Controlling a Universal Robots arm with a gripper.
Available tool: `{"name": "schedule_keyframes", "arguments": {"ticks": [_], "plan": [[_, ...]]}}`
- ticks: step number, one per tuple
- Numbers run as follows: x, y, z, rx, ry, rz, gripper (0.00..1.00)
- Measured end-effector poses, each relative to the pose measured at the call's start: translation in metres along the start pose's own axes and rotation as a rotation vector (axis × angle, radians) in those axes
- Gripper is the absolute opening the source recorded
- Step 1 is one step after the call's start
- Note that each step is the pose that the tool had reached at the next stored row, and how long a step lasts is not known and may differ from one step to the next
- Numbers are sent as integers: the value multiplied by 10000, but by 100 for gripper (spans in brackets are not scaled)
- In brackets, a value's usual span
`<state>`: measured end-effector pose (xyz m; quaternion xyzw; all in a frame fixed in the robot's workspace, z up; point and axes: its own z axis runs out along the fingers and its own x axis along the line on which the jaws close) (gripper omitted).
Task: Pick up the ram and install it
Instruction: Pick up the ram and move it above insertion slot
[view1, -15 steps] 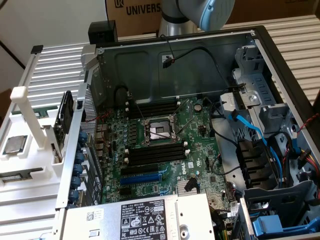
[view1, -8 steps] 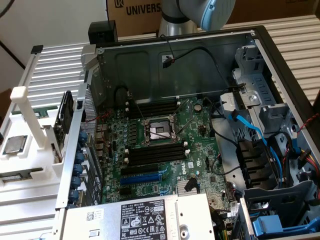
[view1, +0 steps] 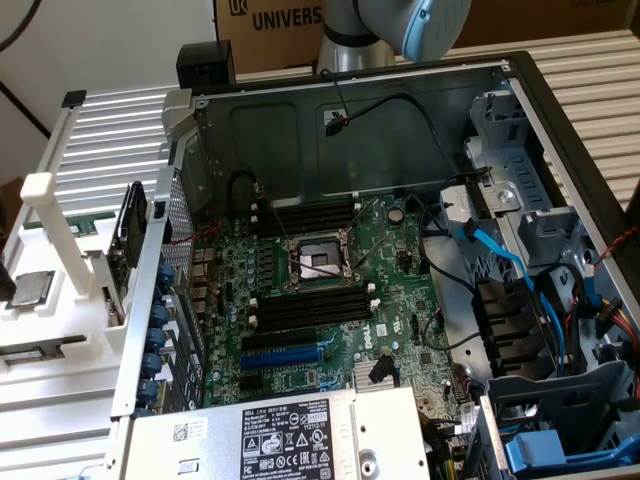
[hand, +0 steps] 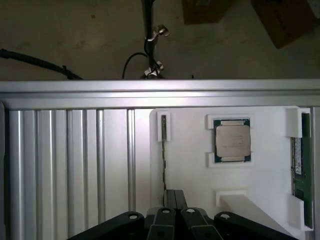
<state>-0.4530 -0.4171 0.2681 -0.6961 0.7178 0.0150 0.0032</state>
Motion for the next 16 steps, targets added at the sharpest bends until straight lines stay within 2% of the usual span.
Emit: {"name": "schedule_keyframes", "arguments": {"ticks": [5,6,7,8,15,16], "plan": [[24,-10,89,-1,0,-13,11],[26,-11,108,-2,0,-12,17],[29,-12,127,-2,0,-12,17],[32,-13,145,-3,0,-14,24],[45,-40,259,-23,1,-13,24],[62,-47,310,-39,1,-13,24]]}}
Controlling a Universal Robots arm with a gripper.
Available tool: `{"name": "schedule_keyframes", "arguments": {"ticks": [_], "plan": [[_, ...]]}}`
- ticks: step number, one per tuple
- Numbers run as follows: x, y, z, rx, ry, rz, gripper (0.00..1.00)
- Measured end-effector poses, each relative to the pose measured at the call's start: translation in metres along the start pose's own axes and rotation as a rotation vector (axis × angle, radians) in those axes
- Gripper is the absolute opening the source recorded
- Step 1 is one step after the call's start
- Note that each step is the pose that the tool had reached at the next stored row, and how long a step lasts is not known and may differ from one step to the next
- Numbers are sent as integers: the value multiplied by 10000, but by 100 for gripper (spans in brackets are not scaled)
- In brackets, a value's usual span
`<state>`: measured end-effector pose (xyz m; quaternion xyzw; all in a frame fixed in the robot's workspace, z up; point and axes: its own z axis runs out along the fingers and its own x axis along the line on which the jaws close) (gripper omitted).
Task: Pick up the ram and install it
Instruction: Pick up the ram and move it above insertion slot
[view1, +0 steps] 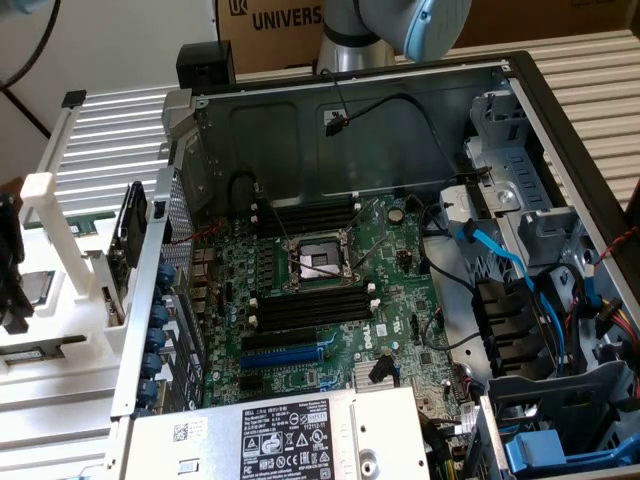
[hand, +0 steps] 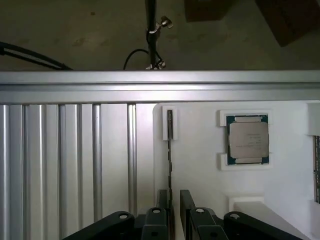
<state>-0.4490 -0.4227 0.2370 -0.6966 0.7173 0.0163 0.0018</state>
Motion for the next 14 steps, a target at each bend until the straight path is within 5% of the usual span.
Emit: {"name": "schedule_keyframes", "arguments": {"ticks": [14], "plan": [[24,-83,113,-113,4,-19,24]]}}
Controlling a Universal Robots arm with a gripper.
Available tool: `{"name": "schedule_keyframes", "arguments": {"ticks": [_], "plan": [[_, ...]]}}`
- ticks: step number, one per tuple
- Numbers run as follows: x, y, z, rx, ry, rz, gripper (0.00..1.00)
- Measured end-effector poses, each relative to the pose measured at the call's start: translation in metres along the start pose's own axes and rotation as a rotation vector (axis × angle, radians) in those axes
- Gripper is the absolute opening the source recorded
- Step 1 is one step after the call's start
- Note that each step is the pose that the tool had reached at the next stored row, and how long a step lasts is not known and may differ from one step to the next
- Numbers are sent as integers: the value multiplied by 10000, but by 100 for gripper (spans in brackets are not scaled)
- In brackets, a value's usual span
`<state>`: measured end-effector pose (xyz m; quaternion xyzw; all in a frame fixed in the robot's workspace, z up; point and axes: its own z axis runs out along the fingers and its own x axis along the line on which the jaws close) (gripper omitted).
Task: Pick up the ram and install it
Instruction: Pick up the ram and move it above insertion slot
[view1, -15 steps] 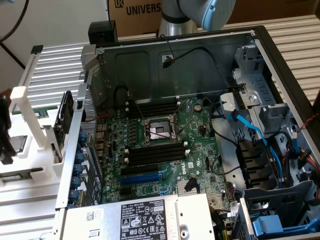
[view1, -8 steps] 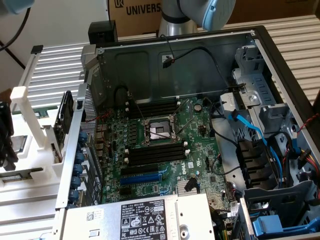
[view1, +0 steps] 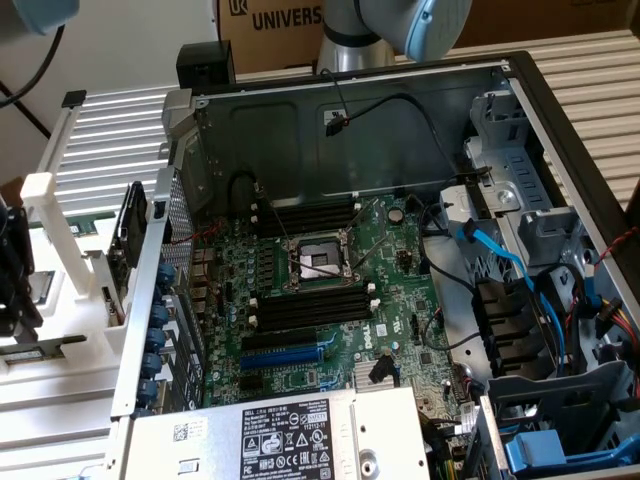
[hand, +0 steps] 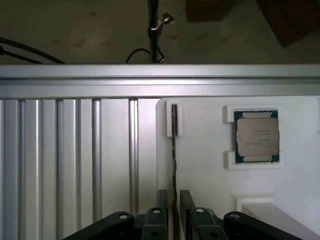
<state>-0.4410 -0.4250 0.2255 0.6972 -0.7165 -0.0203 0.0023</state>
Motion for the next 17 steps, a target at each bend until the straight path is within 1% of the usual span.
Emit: {"name": "schedule_keyframes", "arguments": {"ticks": [4,9,17], "plan": [[0,-9,38,-1,1,-21,24],[2,-12,117,-1,2,-83,24],[-20,-9,159,-4,5,-166,24]]}}
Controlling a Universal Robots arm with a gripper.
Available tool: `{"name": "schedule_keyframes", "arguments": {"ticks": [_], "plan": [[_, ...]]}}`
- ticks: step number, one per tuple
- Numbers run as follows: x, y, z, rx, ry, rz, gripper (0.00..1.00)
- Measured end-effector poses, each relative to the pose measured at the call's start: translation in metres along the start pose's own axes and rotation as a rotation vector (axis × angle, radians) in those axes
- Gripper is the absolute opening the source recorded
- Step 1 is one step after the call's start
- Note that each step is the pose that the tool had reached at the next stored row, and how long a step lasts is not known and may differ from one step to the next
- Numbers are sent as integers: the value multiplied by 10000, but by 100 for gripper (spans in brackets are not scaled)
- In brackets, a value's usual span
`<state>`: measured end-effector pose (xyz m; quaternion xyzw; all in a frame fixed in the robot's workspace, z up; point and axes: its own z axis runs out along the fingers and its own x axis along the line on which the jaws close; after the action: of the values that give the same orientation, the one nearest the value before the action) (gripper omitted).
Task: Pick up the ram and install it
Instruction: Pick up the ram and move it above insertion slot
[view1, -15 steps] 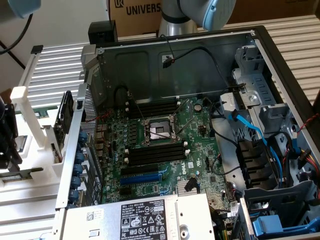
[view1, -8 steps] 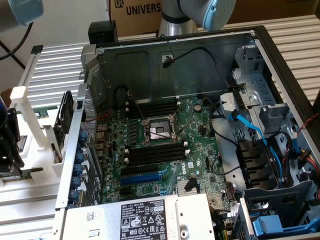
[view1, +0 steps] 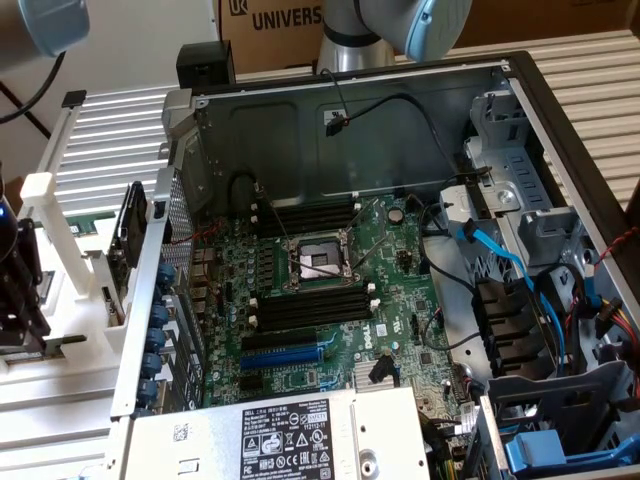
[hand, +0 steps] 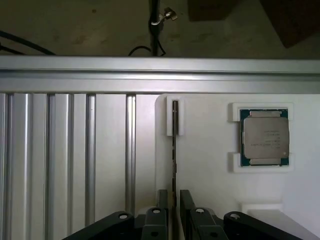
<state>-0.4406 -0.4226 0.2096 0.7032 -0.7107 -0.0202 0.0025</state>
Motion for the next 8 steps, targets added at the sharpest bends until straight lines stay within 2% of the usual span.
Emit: {"name": "schedule_keyframes", "arguments": {"ticks": [5,8], "plan": [[-5,-1,19,0,1,-26,24],[-6,-2,67,1,1,-41,24]]}}
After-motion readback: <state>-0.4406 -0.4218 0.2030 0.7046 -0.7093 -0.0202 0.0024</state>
